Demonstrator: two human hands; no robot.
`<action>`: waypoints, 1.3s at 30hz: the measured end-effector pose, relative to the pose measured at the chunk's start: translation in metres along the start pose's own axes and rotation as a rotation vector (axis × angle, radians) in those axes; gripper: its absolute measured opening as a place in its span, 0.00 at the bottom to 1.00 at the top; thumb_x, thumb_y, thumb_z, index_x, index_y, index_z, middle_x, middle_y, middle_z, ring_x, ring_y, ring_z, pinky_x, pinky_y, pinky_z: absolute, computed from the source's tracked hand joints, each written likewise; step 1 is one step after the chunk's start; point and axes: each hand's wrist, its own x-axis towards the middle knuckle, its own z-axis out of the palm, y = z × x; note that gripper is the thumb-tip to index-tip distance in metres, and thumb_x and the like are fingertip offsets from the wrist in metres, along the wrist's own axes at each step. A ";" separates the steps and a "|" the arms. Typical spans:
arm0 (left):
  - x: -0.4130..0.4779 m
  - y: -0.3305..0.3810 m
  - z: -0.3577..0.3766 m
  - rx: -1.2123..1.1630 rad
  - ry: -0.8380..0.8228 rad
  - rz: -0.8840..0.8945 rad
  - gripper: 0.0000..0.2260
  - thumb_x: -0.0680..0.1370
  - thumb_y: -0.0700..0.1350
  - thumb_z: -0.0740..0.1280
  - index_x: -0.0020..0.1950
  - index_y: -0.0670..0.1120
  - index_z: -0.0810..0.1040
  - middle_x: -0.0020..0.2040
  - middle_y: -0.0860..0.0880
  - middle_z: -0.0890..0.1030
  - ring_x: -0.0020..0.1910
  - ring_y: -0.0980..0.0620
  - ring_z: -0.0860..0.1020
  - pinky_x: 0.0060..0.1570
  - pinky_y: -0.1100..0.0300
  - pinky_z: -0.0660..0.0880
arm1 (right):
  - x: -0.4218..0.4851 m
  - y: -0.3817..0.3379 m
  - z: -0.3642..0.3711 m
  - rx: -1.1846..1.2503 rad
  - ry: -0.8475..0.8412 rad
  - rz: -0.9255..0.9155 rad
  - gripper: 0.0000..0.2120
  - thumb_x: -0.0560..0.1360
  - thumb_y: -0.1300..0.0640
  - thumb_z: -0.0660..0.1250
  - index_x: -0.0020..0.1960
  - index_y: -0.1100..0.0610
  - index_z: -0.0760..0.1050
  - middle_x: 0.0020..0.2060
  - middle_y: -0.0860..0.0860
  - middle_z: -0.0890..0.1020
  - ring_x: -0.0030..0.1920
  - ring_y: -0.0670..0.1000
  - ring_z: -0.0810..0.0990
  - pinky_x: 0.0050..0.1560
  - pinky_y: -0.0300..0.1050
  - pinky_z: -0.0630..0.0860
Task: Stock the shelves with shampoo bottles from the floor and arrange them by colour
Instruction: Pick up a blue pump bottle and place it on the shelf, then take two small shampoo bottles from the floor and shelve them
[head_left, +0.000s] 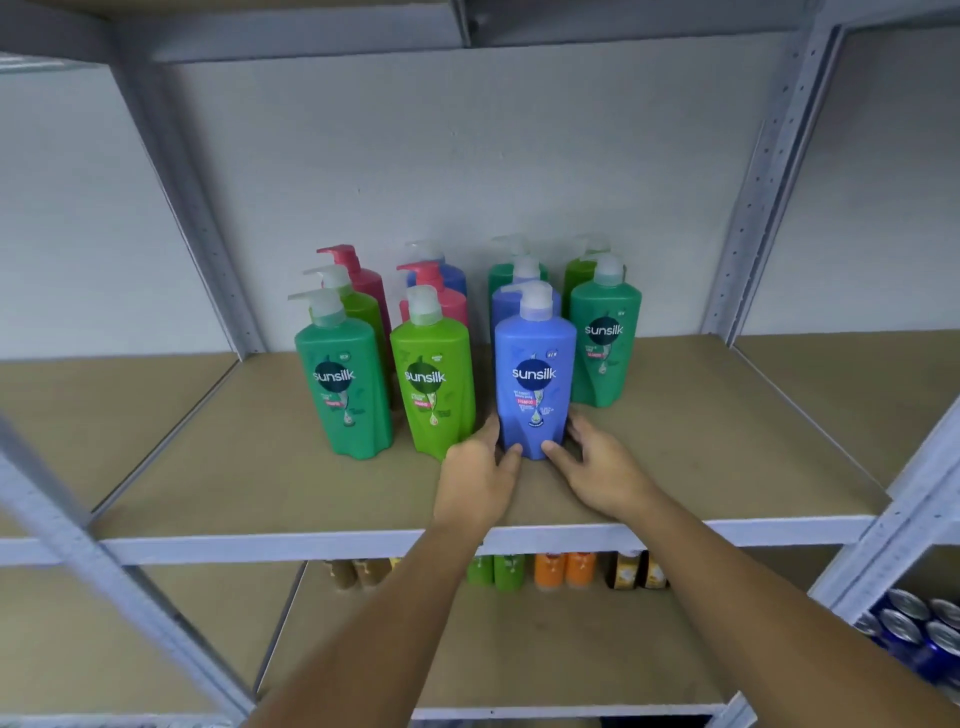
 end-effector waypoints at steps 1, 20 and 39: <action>-0.003 0.000 -0.003 0.024 -0.009 0.006 0.24 0.79 0.50 0.67 0.75 0.51 0.70 0.44 0.46 0.85 0.43 0.44 0.81 0.43 0.51 0.77 | -0.002 -0.002 0.000 -0.065 0.004 0.010 0.29 0.74 0.36 0.62 0.73 0.44 0.66 0.64 0.44 0.81 0.64 0.50 0.78 0.64 0.56 0.76; -0.130 -0.047 -0.050 0.352 -0.178 0.300 0.24 0.82 0.54 0.58 0.73 0.41 0.72 0.76 0.44 0.71 0.78 0.47 0.64 0.76 0.55 0.55 | -0.129 -0.038 0.047 -0.582 -0.136 -0.231 0.36 0.79 0.38 0.45 0.79 0.59 0.60 0.80 0.54 0.60 0.81 0.54 0.54 0.80 0.55 0.45; -0.374 -0.193 -0.019 0.261 -0.948 -0.492 0.22 0.82 0.57 0.62 0.69 0.43 0.73 0.66 0.42 0.77 0.65 0.42 0.75 0.58 0.54 0.71 | -0.341 0.062 0.217 -0.535 -0.833 0.285 0.25 0.81 0.41 0.54 0.72 0.53 0.69 0.68 0.56 0.76 0.65 0.60 0.75 0.63 0.56 0.74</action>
